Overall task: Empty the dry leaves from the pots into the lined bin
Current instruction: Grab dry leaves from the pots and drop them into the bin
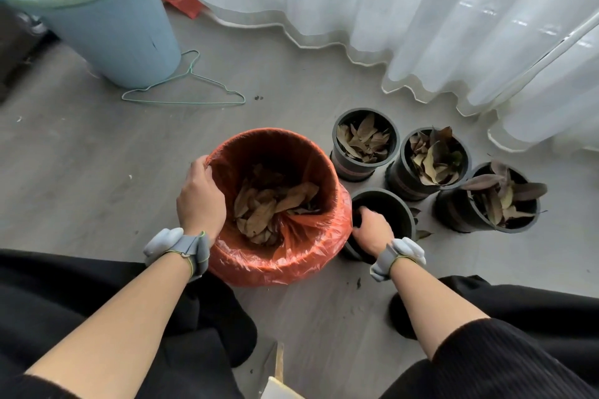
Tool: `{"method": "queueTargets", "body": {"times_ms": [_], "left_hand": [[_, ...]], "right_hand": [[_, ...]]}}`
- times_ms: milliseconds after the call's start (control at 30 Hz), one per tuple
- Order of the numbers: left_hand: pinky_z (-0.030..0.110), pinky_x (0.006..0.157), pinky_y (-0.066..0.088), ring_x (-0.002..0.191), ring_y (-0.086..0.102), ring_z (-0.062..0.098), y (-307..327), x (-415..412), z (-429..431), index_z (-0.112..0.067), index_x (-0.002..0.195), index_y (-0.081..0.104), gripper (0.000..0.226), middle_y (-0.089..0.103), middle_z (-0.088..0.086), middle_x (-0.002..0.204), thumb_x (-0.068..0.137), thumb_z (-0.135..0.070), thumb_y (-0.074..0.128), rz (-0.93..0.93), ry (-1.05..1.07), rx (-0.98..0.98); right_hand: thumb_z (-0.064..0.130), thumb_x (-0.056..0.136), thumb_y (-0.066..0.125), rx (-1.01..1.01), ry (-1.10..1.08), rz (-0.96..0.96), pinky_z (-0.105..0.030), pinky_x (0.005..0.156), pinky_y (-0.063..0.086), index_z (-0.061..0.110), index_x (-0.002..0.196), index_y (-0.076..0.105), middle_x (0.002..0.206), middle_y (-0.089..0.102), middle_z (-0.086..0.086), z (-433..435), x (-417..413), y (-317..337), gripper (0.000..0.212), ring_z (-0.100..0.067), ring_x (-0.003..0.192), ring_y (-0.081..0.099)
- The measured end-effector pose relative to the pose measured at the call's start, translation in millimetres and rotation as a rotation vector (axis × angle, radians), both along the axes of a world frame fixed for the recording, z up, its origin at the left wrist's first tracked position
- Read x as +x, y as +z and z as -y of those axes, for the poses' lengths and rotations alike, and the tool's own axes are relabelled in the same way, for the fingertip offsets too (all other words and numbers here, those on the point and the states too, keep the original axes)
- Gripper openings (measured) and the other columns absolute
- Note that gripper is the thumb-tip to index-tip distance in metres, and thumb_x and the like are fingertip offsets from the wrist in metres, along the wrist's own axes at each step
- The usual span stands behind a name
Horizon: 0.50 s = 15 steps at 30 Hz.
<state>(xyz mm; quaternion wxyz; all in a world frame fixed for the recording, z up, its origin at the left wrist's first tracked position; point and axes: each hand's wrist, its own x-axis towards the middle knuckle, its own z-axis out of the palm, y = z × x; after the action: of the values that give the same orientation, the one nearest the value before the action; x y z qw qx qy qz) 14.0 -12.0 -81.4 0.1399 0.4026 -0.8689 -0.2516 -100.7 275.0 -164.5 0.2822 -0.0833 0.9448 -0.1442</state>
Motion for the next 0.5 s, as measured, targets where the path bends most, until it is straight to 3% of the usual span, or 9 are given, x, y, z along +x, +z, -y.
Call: {"method": "queueTargets", "body": {"times_ms": [100,233,333,433,500], "left_hand": [[0.041,0.073,0.038,0.095,0.056,0.047,-0.4,1.6,2.6,-0.014,0.126,0.049,0.027,0.062,0.019,0.115,0.103,-0.020,0.035,0.006,0.004,-0.010],[0.038,0.072,0.034,0.096,0.056,0.046,0.1,0.8,2.0,-0.013,0.126,0.049,0.028,0.061,0.019,0.115,0.104,-0.020,0.033,0.005,0.006,-0.001],[0.043,0.076,0.039,0.098,0.055,0.046,2.7,1.5,1.8,-0.012,0.126,0.049,0.029,0.061,0.019,0.116,0.104,-0.020,0.033,0.000,-0.007,0.009],[0.045,0.076,0.040,0.097,0.055,0.047,4.7,3.0,2.6,-0.011,0.126,0.048,0.029,0.060,0.022,0.116,0.104,-0.020,0.032,0.012,-0.008,0.011],[0.046,0.077,0.041,0.097,0.055,0.048,5.2,4.8,2.5,-0.010,0.127,0.048,0.029,0.060,0.023,0.116,0.104,-0.019,0.032,0.014,-0.011,0.017]], "right_hand": [[0.018,0.084,0.061,-0.085,-0.108,0.022,-0.035,0.087,0.049,0.010,0.112,0.062,0.113,0.068,-0.014,-4.0,1.1,4.5,0.030,-0.033,0.108,0.062],[0.023,0.085,0.067,-0.163,-0.147,0.013,-0.029,0.081,0.045,0.012,0.105,0.063,0.105,0.069,-0.009,-18.2,-2.7,12.3,0.023,-0.027,0.100,0.063],[0.024,0.088,0.068,-0.324,-0.347,0.126,-0.043,0.079,0.058,0.006,0.102,0.060,0.101,0.065,-0.011,-25.6,-5.9,24.8,0.025,-0.028,0.093,0.066],[0.022,0.089,0.069,-0.440,-0.512,0.263,-0.037,0.066,0.062,0.009,0.095,0.059,0.105,0.062,-0.009,-31.9,-9.4,44.9,0.018,-0.018,0.092,0.063],[0.022,0.090,0.068,-0.491,-0.557,0.295,-0.036,0.068,0.062,0.012,0.101,0.059,0.110,0.063,-0.008,-37.8,-9.7,57.5,0.018,-0.019,0.098,0.063]]}}
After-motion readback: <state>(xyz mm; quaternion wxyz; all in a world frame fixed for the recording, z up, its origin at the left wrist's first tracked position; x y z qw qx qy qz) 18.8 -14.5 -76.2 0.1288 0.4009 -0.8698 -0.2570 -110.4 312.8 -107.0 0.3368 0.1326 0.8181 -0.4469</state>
